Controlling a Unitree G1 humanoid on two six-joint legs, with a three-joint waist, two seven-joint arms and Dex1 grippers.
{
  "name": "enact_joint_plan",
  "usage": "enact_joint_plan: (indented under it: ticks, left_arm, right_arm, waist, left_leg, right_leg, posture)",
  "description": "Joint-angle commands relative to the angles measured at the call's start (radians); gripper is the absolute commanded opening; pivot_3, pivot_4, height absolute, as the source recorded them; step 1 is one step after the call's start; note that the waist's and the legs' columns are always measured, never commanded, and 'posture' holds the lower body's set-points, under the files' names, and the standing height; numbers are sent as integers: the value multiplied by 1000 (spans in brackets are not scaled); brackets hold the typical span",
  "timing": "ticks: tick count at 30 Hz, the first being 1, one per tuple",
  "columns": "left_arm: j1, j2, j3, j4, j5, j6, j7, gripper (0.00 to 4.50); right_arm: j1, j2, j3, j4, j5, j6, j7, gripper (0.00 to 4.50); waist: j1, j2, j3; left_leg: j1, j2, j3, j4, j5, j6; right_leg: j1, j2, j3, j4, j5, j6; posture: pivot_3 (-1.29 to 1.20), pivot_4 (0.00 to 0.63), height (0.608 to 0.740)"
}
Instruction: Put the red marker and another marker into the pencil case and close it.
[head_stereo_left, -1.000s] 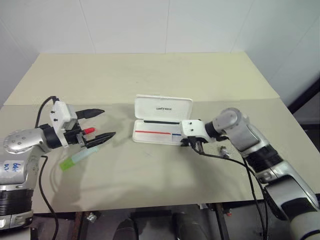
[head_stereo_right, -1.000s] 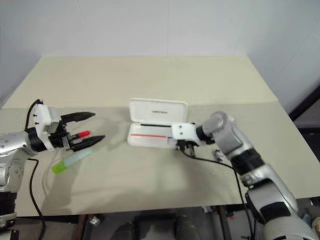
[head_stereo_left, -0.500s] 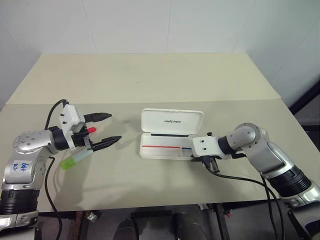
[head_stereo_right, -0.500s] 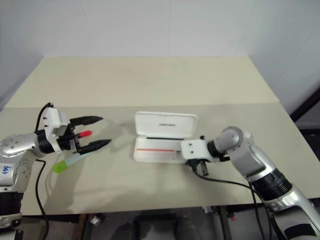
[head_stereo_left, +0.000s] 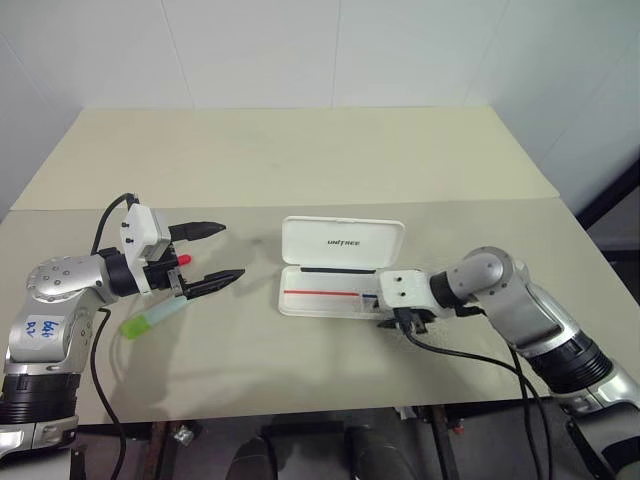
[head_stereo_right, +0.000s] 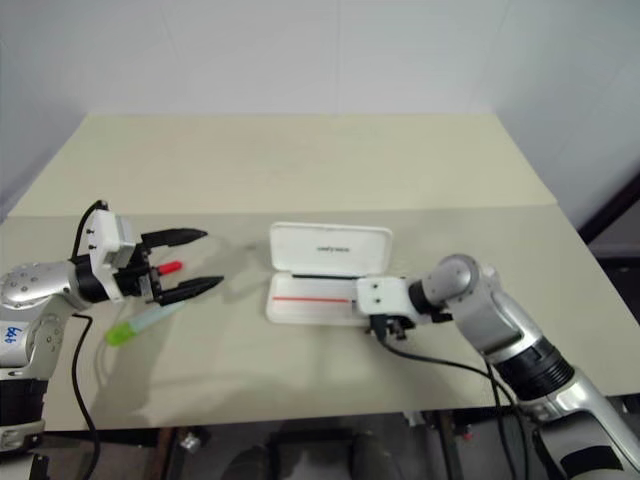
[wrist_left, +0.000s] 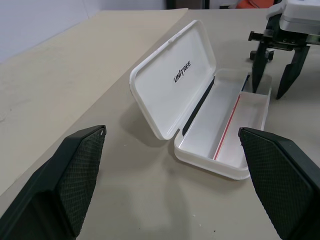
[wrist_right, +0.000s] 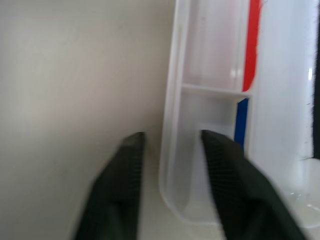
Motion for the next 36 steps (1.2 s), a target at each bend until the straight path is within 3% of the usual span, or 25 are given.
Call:
enact_joint_plan:
  ticks: [1,12,15,20,23,27,30,34,36]
  left_arm:
    - [-10,5,17,-9,-14,-4,0,4500]
    - [11,25,37,-27,-18,8,-4,4500]
    - [29,56,70,-34,-24,28,-2,4500]
    - [40,118,112,-9,-23,36,-24,4500]
    - [53,146,127,1,-18,39,-43,4500]
    - [85,201,154,46,-16,46,-95,4500]
    - [92,250,160,156,22,8,-133,4500]
    - [31,325,113,318,65,-44,-216,4500]
    - [-14,361,68,395,100,-75,-267,4500]
  right_arm:
    - [-21,11,-10,-42,28,23,3,2207]
    - [-58,-18,-60,-114,172,160,55,2207]
    - [-89,-19,-116,-106,228,197,37,2802]
    - [-93,6,-217,-71,351,78,67,4485]
    - [-62,37,-299,-50,472,-1,108,4485]
    - [-24,68,-393,-59,638,49,104,4485]
    - [-40,122,-446,-71,696,67,1,4485]
    - [-60,86,-467,-84,730,92,-10,4485]
    - [-72,77,-477,-69,732,92,-36,4485]
  waist:
    - [0,0,0]
    - [1,0,0]
    - [-1,0,0]
    - [0,0,0]
    - [0,0,0]
    - [1,-1,0]
    - [-6,-1,0]
    - [-6,-1,0]
    - [-4,-1,0]
  left_leg:
    - [0,0,0,0,0,0]
    - [0,0,0,0,0,0]
    - [0,0,0,0,0,0]
    - [0,0,1,0,0,0]
    - [0,0,1,-1,-1,1]
    - [-1,0,2,-1,-1,1]
    - [0,1,2,-1,-1,1]
    - [0,1,2,-1,-1,1]
    - [0,1,3,-1,-1,1]
  right_leg:
    - [0,0,0,0,0,0]
    - [0,0,0,0,0,0]
    - [0,0,0,0,0,0]
    - [-1,0,1,0,0,0]
    - [0,0,1,-2,0,0]
    - [0,0,1,-2,0,0]
    - [0,0,1,-1,0,0]
    - [-1,0,1,0,-1,-2]
    - [-2,0,1,-1,-6,-11]
  posture:
    - [0,150,740]
    - [0,150,740]
    - [0,150,740]
    - [0,150,740]
    - [0,150,740]
    - [0,150,740]
    - [0,150,740]
    - [0,150,740]
    - [0,150,740]
